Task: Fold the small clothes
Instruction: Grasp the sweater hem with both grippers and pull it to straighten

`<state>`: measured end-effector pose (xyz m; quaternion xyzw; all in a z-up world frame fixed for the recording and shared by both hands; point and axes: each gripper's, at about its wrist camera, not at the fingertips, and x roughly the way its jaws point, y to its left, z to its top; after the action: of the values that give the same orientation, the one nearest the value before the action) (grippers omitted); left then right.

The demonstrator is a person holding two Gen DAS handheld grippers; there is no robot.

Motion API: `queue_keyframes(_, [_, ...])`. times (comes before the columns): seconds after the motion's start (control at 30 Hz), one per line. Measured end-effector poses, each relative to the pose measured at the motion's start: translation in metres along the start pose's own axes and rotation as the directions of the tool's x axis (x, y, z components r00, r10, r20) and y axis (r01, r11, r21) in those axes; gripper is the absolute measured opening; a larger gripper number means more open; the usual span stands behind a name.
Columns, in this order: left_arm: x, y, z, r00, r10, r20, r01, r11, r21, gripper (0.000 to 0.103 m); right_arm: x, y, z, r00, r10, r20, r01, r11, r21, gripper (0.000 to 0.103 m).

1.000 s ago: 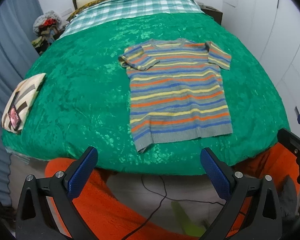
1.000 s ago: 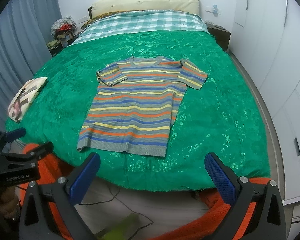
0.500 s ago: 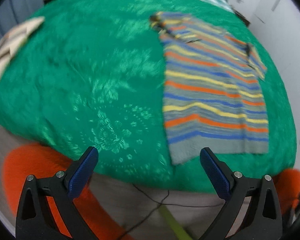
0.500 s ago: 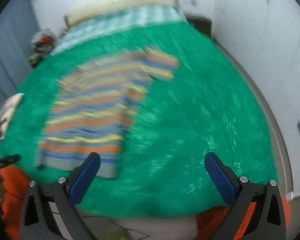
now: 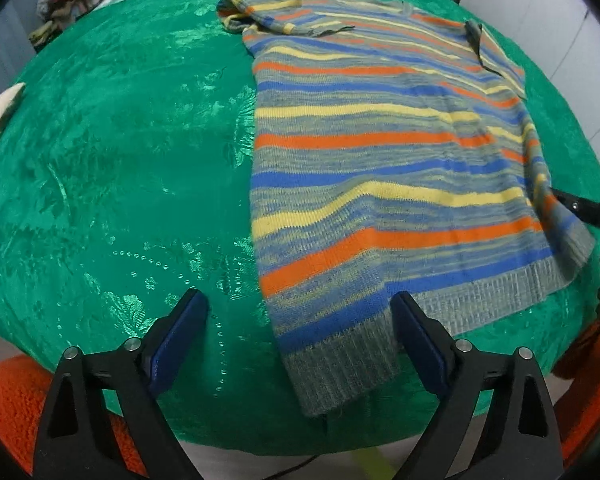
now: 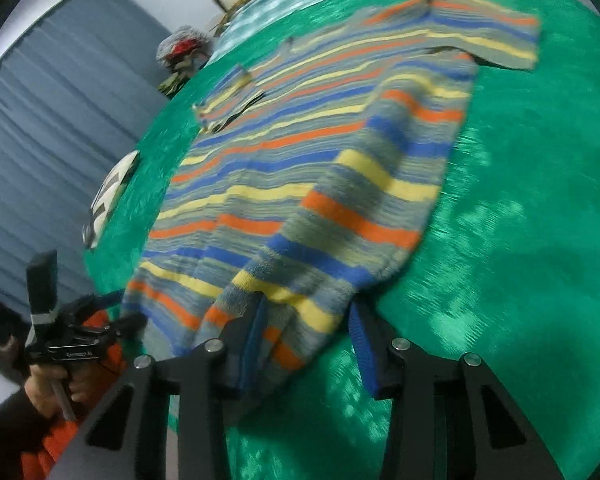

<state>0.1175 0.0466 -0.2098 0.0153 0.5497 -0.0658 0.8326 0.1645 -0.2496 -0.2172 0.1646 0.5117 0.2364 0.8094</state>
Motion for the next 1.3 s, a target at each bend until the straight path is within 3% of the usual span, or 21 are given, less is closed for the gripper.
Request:
queue_keyframes(0.1, [0.002,0.001,-0.002,1.0,0.022,-0.004,-0.021,1.0,0.017,0.095,-0.001,0.004,0.004,0.999,-0.021,-0.038,0.021,1.0,-0.014,0.006])
queue_keyframes(0.23, [-0.003,0.004,0.0,0.999,0.029,-0.016,-0.029,0.999,0.016,0.09,-0.043,-0.004,0.003,0.99,-0.118,-0.076,0.116,0.992,-0.04,0.006])
queue_keyframes(0.3, [-0.007,0.009,-0.001,0.999,0.03,-0.012,-0.03,1.0,0.008,0.09,-0.077,-0.018,0.0,0.963,-0.244,-0.111,0.242,0.97,-0.03,0.006])
queue_keyframes(0.4, [-0.01,0.019,-0.005,1.0,0.016,-0.013,-0.016,1.0,-0.005,0.09,-0.101,-0.032,-0.004,0.931,-0.341,-0.129,0.34,0.94,-0.035,0.007])
queue_keyframes(0.43, [-0.012,0.021,-0.006,1.0,0.009,-0.016,-0.009,1.0,-0.011,0.09,-0.102,-0.034,-0.006,0.924,-0.359,-0.132,0.357,0.933,-0.041,0.013])
queue_keyframes(0.47, [-0.013,0.024,-0.006,1.0,0.0,-0.015,0.0,1.0,-0.021,0.09,-0.102,-0.039,-0.009,0.925,-0.355,-0.137,0.355,0.934,-0.023,0.019])
queue_keyframes(0.5, [-0.016,0.028,-0.007,1.0,-0.016,-0.013,0.016,0.999,-0.04,0.09,-0.104,-0.044,-0.013,0.932,-0.335,-0.141,0.339,0.941,0.006,0.034])
queue_keyframes(0.53, [-0.019,0.035,-0.008,0.999,-0.042,-0.007,0.041,0.996,-0.075,0.09,-0.107,-0.051,-0.019,0.946,-0.294,-0.135,0.304,0.95,0.064,0.038])
queue_keyframes(0.63, [-0.022,0.051,-0.014,0.993,-0.118,0.002,0.117,0.977,-0.176,0.09,-0.111,-0.063,-0.037,0.979,-0.172,-0.112,0.193,0.959,0.209,0.038])
queue_keyframes(0.77, [-0.019,0.051,-0.015,0.982,-0.189,0.001,0.185,0.962,-0.202,0.085,-0.095,-0.07,-0.059,0.995,-0.074,-0.072,0.093,0.944,0.317,0.04])
queue_keyframes(0.83, [-0.012,0.044,-0.01,0.978,-0.211,-0.008,0.205,0.959,-0.197,0.076,-0.084,-0.07,-0.061,0.999,-0.016,-0.032,0.026,0.939,0.344,0.039])
queue_keyframes(0.87, [-0.011,0.042,-0.008,0.976,-0.216,-0.013,0.209,0.958,-0.195,0.062,-0.078,-0.071,-0.06,0.999,0.032,-0.015,-0.025,0.931,0.365,0.035])
queue_keyframes(0.9, [-0.007,0.037,-0.005,0.972,-0.232,-0.029,0.223,0.958,-0.181,0.029,-0.075,-0.07,-0.06,0.999,0.049,-0.016,-0.039,0.926,0.375,0.011])
queue_keyframes(0.93, [-0.004,0.035,-0.003,0.966,-0.256,-0.045,0.245,0.954,-0.174,0.011,-0.072,-0.066,-0.059,0.999,0.047,-0.027,-0.033,0.927,0.374,0.007])
queue_keyframes(0.97, [-0.005,0.035,-0.002,0.957,-0.284,-0.049,0.271,0.945,-0.185,0.006,-0.073,-0.063,-0.058,0.999,0.032,-0.036,-0.017,0.933,0.36,0.007])
queue_keyframes(1.17, [-0.041,0.044,-0.006,0.956,-0.292,0.002,0.289,0.945,-0.155,0.004,-0.111,-0.027,-0.056,0.996,-0.062,-0.067,0.078,0.958,0.276,0.006])
queue_keyframes(1.23, [-0.038,0.04,-0.005,0.963,-0.269,-0.026,0.263,0.956,-0.128,0.004,-0.109,-0.026,-0.057,0.994,-0.075,-0.081,0.094,0.957,0.274,0.006])
queue_keyframes(1.3, [-0.028,0.033,-0.006,0.978,-0.199,-0.071,0.193,0.978,-0.077,0.004,-0.094,-0.03,-0.062,0.985,-0.108,-0.131,0.14,0.953,0.269,0.006])
